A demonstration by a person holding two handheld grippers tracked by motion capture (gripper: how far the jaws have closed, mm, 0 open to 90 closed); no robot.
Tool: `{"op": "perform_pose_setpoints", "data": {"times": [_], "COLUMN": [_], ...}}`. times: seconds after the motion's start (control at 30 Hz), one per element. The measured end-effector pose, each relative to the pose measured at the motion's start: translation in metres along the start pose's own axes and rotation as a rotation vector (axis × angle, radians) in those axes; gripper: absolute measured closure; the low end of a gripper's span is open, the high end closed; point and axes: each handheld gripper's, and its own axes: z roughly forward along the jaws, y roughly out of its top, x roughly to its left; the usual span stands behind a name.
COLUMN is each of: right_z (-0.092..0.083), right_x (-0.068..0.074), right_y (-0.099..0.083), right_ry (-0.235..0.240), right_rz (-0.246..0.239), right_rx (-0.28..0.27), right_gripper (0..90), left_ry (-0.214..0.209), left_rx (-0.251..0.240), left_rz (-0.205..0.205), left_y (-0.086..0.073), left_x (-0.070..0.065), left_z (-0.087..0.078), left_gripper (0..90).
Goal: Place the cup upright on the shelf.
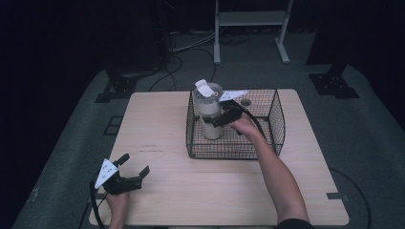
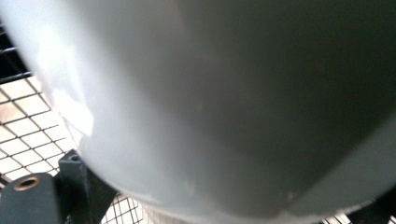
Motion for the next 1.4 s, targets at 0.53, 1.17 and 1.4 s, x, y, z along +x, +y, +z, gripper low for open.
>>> {"op": "perform_pose_setpoints", "data": {"times": [0.53, 1.17, 1.4], "right_z": [-0.006, -0.021, -0.026], "right_x": [0.0, -0.001, -0.001], "right_y": [-0.008, -0.014, -0.014], "right_ry": [0.014, 0.019, 0.016], "right_rz": [-0.016, -0.036, -0.054], "right_rx": [-0.021, -0.013, -0.008], "right_gripper": [8.4, 8.0, 8.2], "left_ry": [-0.001, 0.007, 0.006], "left_rx": [0.006, 0.012, 0.011], "left_rz": [0.005, 0.009, 0.009], "left_y": [0.0, 0.0, 0.0], "left_x": [0.0, -0.001, -0.001], "left_z": [0.0, 0.002, 0.002], "left_gripper": [0.0, 0.0, 0.0]}}
